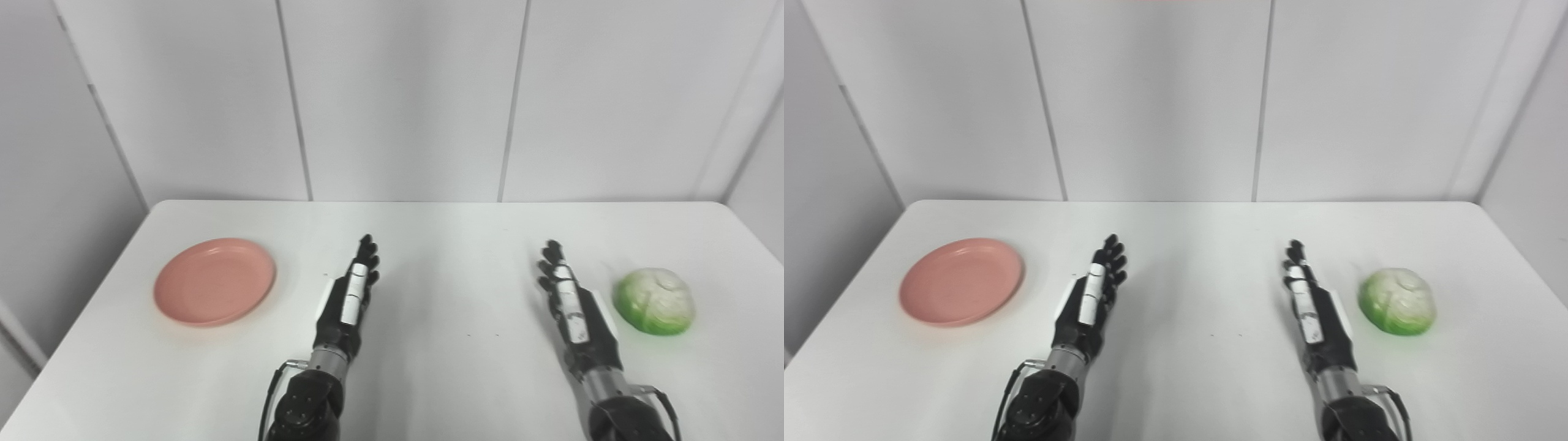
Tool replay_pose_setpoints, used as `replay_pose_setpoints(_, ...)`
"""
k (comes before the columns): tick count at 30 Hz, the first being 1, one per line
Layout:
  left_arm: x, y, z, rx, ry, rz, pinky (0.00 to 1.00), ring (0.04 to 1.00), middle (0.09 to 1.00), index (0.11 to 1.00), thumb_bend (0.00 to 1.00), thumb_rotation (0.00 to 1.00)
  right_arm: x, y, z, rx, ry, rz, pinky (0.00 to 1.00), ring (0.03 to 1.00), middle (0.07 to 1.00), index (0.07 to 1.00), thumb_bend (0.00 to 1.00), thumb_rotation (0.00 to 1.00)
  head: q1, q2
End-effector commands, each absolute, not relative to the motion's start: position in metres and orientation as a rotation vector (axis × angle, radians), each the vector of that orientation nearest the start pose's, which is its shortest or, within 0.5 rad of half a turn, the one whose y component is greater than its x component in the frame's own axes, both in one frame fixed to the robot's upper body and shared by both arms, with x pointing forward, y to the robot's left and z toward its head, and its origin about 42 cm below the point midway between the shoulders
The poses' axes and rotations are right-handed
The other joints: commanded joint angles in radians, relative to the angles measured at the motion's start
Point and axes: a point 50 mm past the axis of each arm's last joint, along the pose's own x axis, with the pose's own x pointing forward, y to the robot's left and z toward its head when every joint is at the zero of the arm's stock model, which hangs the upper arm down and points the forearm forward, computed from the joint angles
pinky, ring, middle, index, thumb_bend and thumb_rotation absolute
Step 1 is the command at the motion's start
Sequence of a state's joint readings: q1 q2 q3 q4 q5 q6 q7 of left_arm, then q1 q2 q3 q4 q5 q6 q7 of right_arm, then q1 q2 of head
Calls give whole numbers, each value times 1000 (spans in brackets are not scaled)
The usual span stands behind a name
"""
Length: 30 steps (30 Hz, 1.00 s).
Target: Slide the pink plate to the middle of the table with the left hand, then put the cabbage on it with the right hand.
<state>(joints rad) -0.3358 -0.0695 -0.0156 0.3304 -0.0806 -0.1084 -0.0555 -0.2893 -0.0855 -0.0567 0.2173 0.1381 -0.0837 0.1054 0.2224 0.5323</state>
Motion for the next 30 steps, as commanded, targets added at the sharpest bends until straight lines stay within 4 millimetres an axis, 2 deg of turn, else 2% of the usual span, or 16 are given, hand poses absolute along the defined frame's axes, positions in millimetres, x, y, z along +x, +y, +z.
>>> replay_pose_setpoints(1, 397, 150, 148, -128, -188, -152, 1000, 1000, 1000, 1000, 774, 1000, 385, -234, 153, 66, -253, 112, 1000, 1000, 1000, 1000, 705, 1000, 34, -11)
replay_pose_setpoints(5, 411, 183, 171, -96, -236, -89, 1000, 1000, 1000, 1000, 786, 1000, 389, -245, 146, 76, -265, 114, 1000, 1000, 1000, 1000, 717, 1000, 99, -42)
replay_pose_setpoints(9, 421, 219, 182, -65, -273, -4, 1000, 1000, 997, 995, 792, 1000, 393, -252, 141, 79, -272, 103, 1000, 1000, 1000, 1000, 709, 1000, 132, -63)
replay_pose_setpoints(14, 428, 263, 190, -72, -304, 126, 988, 915, 889, 882, 804, 1000, 395, -255, 138, 79, -275, 107, 1000, 1000, 1000, 1000, 704, 1000, 151, -78)
replay_pose_setpoints(19, 432, 304, 195, -70, -327, 251, 953, 865, 828, 826, 810, 1000, 396, -258, 137, 79, -279, 112, 1000, 1000, 1000, 1000, 685, 1000, 165, -96)
replay_pose_setpoints(20, 433, 314, 197, -66, -332, 279, 943, 858, 821, 819, 813, 1000, 396, -258, 137, 76, -279, 111, 1000, 1000, 1000, 1000, 682, 1000, 168, -100)
replay_pose_setpoints(22, 434, 327, 198, -55, -343, 315, 840, 816, 802, 808, 801, 1000, 396, -258, 138, 72, -280, 109, 1000, 1000, 1000, 1000, 674, 1000, 171, -104)
replay_pose_setpoints(30, 433, 381, 208, -44, -366, 472, 800, 790, 780, 788, 783, 1000, 393, -257, 142, 77, -278, 104, 1000, 1000, 1000, 1000, 636, 1000, 173, -104)
